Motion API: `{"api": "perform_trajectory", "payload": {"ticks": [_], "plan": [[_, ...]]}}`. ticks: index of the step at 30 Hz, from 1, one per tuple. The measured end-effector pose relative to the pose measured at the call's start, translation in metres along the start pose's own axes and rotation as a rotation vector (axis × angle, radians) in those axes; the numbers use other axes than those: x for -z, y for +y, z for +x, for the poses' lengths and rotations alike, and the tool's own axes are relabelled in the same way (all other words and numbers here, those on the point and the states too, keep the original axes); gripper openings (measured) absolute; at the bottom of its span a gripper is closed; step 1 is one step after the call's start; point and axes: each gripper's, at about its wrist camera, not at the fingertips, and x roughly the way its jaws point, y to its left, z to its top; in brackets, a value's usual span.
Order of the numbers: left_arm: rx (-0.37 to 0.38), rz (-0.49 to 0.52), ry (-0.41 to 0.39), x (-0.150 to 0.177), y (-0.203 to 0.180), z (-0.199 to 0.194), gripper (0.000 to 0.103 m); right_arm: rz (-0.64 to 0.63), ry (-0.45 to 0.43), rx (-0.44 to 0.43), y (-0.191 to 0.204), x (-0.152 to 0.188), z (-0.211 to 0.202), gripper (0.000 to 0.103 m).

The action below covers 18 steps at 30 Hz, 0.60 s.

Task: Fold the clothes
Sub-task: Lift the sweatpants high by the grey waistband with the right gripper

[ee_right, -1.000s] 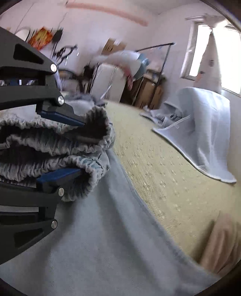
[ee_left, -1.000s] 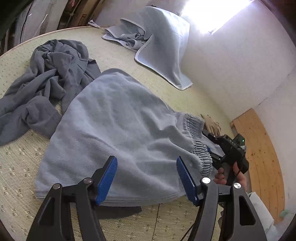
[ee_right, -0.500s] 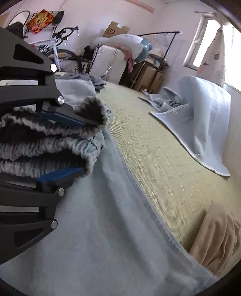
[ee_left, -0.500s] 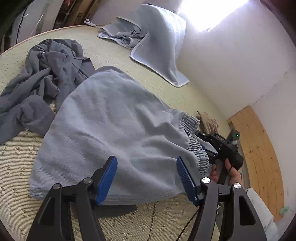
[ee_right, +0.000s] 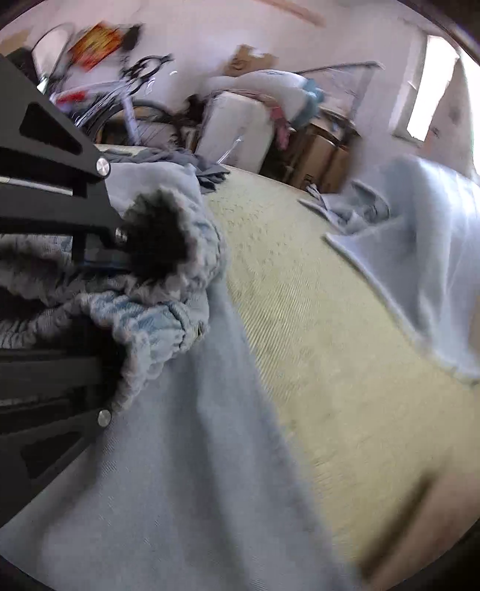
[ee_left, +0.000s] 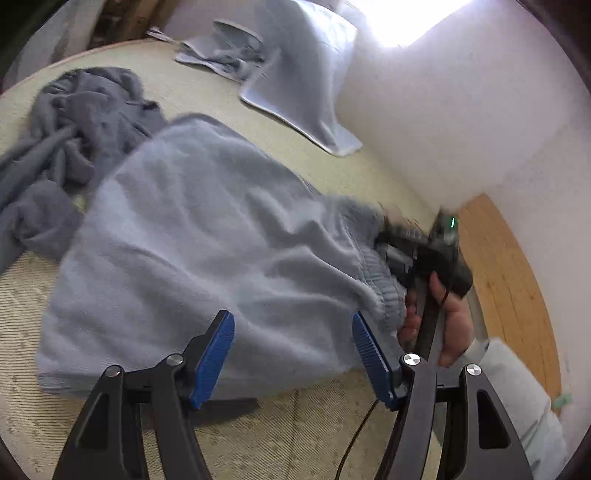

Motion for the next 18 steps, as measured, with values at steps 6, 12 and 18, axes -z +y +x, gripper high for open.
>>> {"api": "perform_trajectory", "payload": {"ticks": [6, 12, 18], "plan": [[0.171, 0.199, 0.046, 0.027, -0.045, 0.004, 0.07, -0.142, -0.062, -0.088, 0.088, -0.001, -0.038, 0.013], [0.236, 0.292, -0.011, 0.051, -0.064, -0.008, 0.071, -0.27, -0.048, -0.127, 0.187, -0.002, -0.053, 0.013], [0.219, 0.189, -0.034, 0.046, -0.038, -0.007, 0.071, -0.32, -0.028, -0.124, 0.263, -0.004, -0.056, 0.013]]}}
